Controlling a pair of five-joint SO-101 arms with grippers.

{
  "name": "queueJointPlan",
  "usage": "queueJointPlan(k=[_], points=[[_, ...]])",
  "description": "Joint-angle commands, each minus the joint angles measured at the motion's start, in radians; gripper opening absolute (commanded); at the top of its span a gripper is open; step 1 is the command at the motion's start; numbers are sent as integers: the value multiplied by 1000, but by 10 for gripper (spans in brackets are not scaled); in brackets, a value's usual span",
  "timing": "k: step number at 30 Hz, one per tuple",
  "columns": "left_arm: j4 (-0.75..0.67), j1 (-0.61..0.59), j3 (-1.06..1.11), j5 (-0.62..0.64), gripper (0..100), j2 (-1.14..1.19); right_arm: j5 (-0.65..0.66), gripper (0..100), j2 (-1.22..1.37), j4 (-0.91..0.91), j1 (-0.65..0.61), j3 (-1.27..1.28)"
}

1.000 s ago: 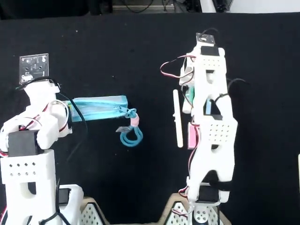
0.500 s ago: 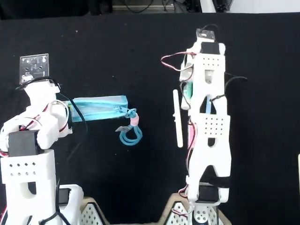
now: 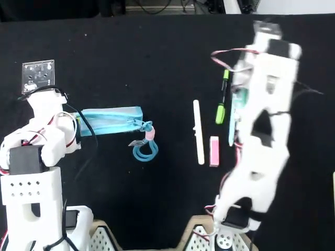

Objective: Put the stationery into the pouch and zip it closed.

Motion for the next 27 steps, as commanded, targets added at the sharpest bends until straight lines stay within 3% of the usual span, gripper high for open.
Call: queueJointPlan(k=[1,8,13,22,27], points=[[-5,-13,-1,9,30,8,137,11,-154,14,137,171],[-5,-5,-1,9,30,8,199,11,-165,-68,252,346],[-5,-4,-1,9,30,8,201,11,-243,-170,264,555],[-6,-4,-1,9,30,8,201,11,-616,-713,281,1236],[-6,-4,-1,9,30,8,229,11,-690,-727,285,1357]])
